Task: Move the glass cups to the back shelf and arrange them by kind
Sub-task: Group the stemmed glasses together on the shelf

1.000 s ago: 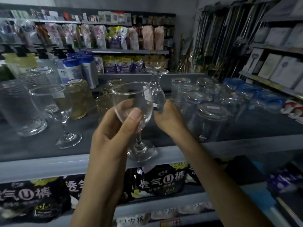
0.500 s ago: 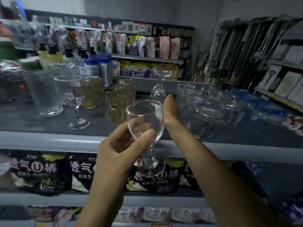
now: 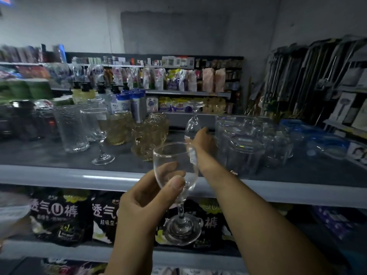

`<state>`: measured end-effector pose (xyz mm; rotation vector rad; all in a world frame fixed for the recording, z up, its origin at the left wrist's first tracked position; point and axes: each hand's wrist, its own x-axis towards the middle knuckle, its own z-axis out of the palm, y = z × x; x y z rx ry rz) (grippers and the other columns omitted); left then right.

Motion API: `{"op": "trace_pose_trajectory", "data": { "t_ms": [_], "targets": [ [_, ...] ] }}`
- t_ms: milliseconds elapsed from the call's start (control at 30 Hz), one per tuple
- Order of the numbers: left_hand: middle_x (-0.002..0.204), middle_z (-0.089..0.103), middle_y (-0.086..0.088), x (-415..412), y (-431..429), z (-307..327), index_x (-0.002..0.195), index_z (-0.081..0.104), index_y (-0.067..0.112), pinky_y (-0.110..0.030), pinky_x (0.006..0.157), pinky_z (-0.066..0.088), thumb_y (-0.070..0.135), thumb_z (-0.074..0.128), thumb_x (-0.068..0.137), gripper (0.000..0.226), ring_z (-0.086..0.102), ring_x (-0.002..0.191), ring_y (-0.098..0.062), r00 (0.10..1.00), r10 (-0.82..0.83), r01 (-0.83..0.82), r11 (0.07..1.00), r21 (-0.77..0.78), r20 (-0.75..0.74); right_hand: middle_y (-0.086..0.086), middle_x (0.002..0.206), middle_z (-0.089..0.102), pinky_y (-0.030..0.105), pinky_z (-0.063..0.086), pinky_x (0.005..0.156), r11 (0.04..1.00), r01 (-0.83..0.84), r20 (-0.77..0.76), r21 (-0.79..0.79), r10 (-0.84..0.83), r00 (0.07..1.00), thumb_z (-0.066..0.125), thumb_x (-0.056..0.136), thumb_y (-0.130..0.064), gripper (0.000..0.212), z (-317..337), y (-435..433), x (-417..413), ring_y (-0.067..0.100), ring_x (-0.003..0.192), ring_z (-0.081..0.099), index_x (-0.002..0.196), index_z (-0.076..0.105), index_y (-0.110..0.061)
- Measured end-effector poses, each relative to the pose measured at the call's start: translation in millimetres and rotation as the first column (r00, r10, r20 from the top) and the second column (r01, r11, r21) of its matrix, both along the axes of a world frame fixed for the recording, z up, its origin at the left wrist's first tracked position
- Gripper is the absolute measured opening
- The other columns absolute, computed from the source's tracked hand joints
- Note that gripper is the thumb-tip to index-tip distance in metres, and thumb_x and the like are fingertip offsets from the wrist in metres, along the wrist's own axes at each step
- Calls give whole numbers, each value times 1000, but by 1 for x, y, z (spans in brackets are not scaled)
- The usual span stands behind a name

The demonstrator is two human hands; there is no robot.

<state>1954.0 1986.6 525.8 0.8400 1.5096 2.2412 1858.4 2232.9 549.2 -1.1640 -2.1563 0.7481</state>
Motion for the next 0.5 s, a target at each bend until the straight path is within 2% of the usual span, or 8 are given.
{"op": "trace_pose_trajectory", "data": {
  "t_ms": [100,200,267,367,500],
  "targets": [
    [108,80,-3,8,2,6,105,81,36,-34,84,56,53,82,53,55,76,103,-19,1000,-14,15,999,29,-14,25,147,52,48,42,108,1000,11,26,-14,-11,1000,44,106,-14,41,6,0,6,42,135,51,144,43,2],
    [108,80,-4,5,2,8,107,81,33,-37,85,55,53,82,56,55,76,104,-21,1000,25,-25,999,45,-12,25,153,45,43,36,112,998,-2,37,-60,4,999,36,109,-11,42,9,0,10,40,141,45,148,42,3],
    [106,80,-7,4,1,8,105,82,31,-40,89,55,52,82,56,54,77,104,-24,999,35,-35,997,67,-6,24,150,49,43,41,108,998,-1,20,-64,2,1000,49,106,-14,44,8,-5,10,40,138,49,146,42,3],
    [104,80,-11,2,1,5,104,82,28,-37,90,59,48,83,54,54,77,103,-24,998,56,-57,993,100,9,21,141,59,43,50,97,998,3,-16,-55,-3,1000,76,91,-24,64,5,-12,9,39,129,58,139,41,-1],
    [105,80,-11,2,1,6,103,82,28,-36,88,56,48,82,53,54,77,104,-25,999,34,-33,996,88,-9,23,141,57,45,49,98,999,3,-7,-40,-4,1000,72,95,-18,62,6,-10,9,40,129,57,143,36,0]
  ]
}}
